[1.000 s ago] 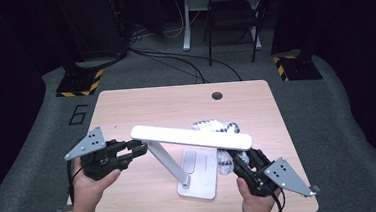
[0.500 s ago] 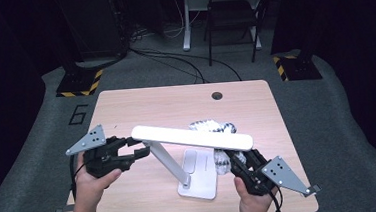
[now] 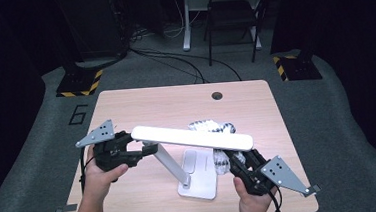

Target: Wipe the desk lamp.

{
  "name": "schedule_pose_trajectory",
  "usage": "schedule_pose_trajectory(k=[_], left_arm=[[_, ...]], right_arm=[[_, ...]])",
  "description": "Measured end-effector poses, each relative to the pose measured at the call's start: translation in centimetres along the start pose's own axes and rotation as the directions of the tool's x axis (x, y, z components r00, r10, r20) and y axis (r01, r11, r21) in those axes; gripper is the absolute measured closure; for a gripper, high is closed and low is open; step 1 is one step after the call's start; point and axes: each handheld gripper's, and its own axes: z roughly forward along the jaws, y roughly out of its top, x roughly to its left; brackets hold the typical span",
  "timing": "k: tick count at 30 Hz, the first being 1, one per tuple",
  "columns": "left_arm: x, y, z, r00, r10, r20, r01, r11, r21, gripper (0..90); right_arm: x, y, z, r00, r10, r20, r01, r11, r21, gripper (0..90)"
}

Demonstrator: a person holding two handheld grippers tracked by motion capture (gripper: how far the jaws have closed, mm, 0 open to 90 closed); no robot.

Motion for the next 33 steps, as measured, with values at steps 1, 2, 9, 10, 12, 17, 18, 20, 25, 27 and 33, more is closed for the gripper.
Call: schedule_pose_trajectory(k=[1,2,9,10,12,17,18,20,25,27,33], left_arm=[[-0.1,0.0,-0.1,1.0,-0.003,0.006,0.003,1.0,0.002,47.6],[-0.1,0.0,-0.1,1.0,-0.003,0.006,0.003,1.0,0.002,48.6],[-0.7,-0.1,-0.9,0.9998,0.018,0.013,-0.018,0.9997,0.016,50.8],[-0.7,-0.1,-0.9,0.9998,0.018,0.013,-0.018,0.9997,0.016,50.8],[-0.9,-0.1,-1.0,0.9996,0.024,0.013,-0.024,0.9995,0.021,50.8],[-1.7,0.0,-1.3,0.9992,0.036,0.019,-0.037,0.9982,0.047,50.6],[-1.7,0.0,-1.3,0.9992,0.036,0.019,-0.037,0.9982,0.047,50.6],[-1.9,0.0,-1.3,0.9987,0.046,0.021,-0.047,0.9977,0.049,50.6],[-2.2,0.0,-1.2,0.9987,0.05,0.006,-0.051,0.9975,0.048,51.3],[-2.2,0.0,-1.2,0.9985,0.054,-0.001,-0.054,0.9972,0.052,51.7],[-2.3,0.0,-1.3,0.9982,0.059,-0.01,-0.058,0.9968,0.054,51.9]], right_arm=[[0.1,0.0,0.0,1.0,0.007,-0.005,-0.007,1.0,0.006,71.4],[0.1,0.0,0.0,1.0,0.007,-0.005,-0.007,1.0,0.006,71.4],[1.8,-0.9,1.6,0.9985,0.004,-0.055,-0.002,1.0,0.027,71.3],[1.8,-0.9,1.6,0.9985,0.004,-0.055,-0.002,1.0,0.027,71.3],[2.4,-1.0,2.1,0.9973,0.006,-0.073,-0.004,0.999,0.032,71.3],[4.0,-1.7,3.6,0.9914,0.024,-0.129,-0.017,0.999,0.051,71.3],[4.0,-1.7,3.6,0.9914,0.024,-0.129,-0.017,0.999,0.051,71.3],[4.7,-2.0,4.1,0.9884,0.025,-0.15,-0.016,0.998,0.06,71.3],[6.3,-2.5,5.0,0.9797,0.02,-0.199,-0.004,0.997,0.076,71.3],[6.7,-2.5,5.3,0.9774,0.025,-0.21,-0.009,0.997,0.077,71.3],[6.3,-2.3,4.6,0.9793,0.024,-0.201,-0.009,0.997,0.073,71.3]])
